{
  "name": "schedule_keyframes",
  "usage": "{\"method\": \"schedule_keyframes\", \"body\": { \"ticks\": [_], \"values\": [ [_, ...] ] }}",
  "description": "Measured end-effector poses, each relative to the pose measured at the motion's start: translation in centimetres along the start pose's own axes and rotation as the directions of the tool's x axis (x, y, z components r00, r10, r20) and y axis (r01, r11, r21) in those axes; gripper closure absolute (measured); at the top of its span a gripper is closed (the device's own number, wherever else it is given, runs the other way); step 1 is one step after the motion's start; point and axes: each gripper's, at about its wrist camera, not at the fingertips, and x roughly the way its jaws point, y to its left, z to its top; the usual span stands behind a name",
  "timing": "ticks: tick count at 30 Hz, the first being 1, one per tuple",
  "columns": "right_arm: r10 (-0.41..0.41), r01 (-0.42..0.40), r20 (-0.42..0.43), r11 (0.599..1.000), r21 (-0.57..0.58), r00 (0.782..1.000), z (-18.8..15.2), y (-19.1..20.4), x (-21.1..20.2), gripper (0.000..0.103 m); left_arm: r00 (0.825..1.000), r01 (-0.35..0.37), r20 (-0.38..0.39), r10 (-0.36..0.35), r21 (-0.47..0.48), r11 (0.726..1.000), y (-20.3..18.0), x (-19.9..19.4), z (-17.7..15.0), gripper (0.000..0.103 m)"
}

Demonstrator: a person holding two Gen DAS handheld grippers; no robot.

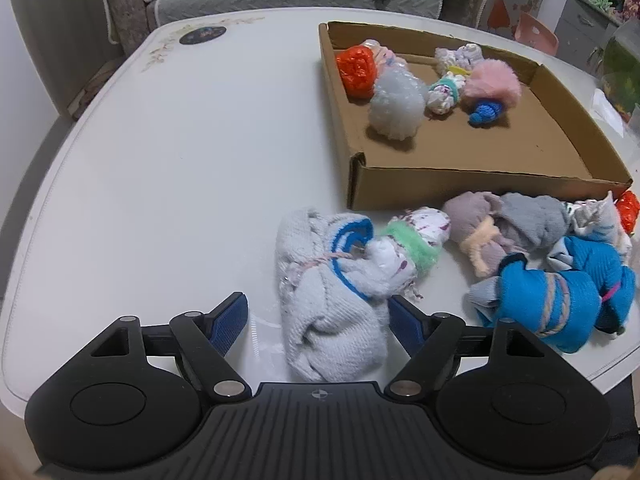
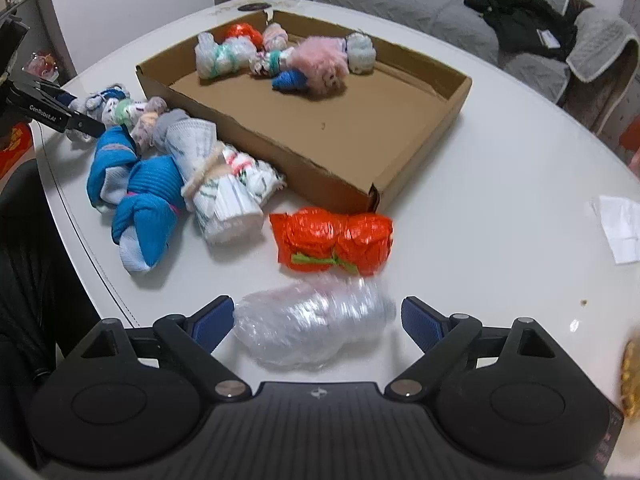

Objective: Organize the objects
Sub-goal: 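Grasp the grey knit sock bundle with left tool while right tool grasps the clear plastic bundle, then carry the grey sock bundle and clear plastic bundle over the box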

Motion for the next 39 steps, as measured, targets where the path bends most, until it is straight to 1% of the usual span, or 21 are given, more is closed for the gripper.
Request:
{"method": "schedule_keyframes", "body": {
  "ticks": [4, 6, 8, 11, 12, 16, 20, 22, 24, 26, 31, 34, 39],
  "values": [
    [0.005, -0.005, -0.003, 1.0, 0.014, 1.0, -0.2, 0.0, 0.4, 0.016, 1.0, 0.002, 0.007, -0.002, 0.001, 1.0, 0.3, 0.2, 0.0, 0.024],
    [0.012, -0.012, -0.002, 1.0, 0.013, 1.0, -0.2, 0.1, 0.4, 0.025, 1.0, 0.001, 0.012, -0.001, 0.01, 1.0, 0.2, 0.1, 0.1, 0.03],
    [0.018, -0.018, 0.005, 1.0, 0.011, 1.0, -0.2, 0.1, 0.4, 0.034, 1.0, 0.003, 0.019, -0.003, 0.015, 1.0, 0.2, 0.0, 0.2, 0.045],
    [0.031, -0.031, 0.016, 0.999, 0.02, 0.999, -0.2, 0.0, 0.1, 0.046, 1.0, 0.013, 0.025, -0.013, 0.006, 1.0, 0.5, -0.1, 0.3, 0.049],
    [0.035, -0.035, 0.021, 0.999, 0.023, 0.999, -0.2, -0.1, 0.0, 0.049, 1.0, 0.015, 0.025, -0.015, 0.004, 1.0, 0.6, -0.1, 0.3, 0.05],
    [0.032, -0.033, 0.031, 0.999, 0.035, 0.999, -0.2, -0.5, -0.5, 0.053, 1.0, 0.014, 0.027, -0.014, 0.004, 1.0, 1.1, -0.5, 0.4, 0.051],
    [0.018, -0.019, 0.037, 0.999, 0.033, 0.999, -0.1, -0.8, -1.4, 0.062, 0.999, 0.004, 0.046, -0.005, 0.004, 1.0, 1.6, -1.7, 0.8, 0.05],
    [0.018, -0.02, 0.038, 0.999, 0.028, 0.999, 0.0, -1.0, -1.7, 0.062, 0.999, 0.005, 0.052, -0.006, 0.005, 1.0, 1.9, -2.1, 1.1, 0.05],
    [0.022, -0.023, 0.027, 0.999, 0.022, 0.999, 0.1, -1.0, -1.5, 0.068, 0.998, 0.003, 0.056, -0.004, 0.003, 1.0, 2.0, -2.4, 1.2, 0.05],
    [0.029, -0.029, 0.012, 0.999, 0.019, 1.0, 0.0, -1.0, -1.2, 0.071, 0.998, 0.006, 0.059, -0.006, 0.001, 1.0, 2.0, -2.6, 1.3, 0.05],
    [0.03, -0.031, 0.015, 0.999, 0.009, 0.999, 0.0, -0.9, -1.7, 0.073, 0.997, 0.018, 0.068, -0.02, 0.029, 0.999, 1.4, -3.6, 1.7, 0.05],
    [0.017, -0.017, 0.027, 1.0, 0.006, 1.0, 0.4, -1.4, -2.6, 0.073, 0.996, 0.032, 0.076, -0.035, 0.043, 0.999, 1.0, -4.5, 2.4, 0.05],
    [-0.006, 0.007, 0.077, 1.0, -0.021, 0.997, 2.6, -2.1, -5.2, 0.073, 0.994, 0.07, 0.082, -0.076, 0.069, 0.995, 0.0, -5.9, 4.5, 0.05]
  ]
}}
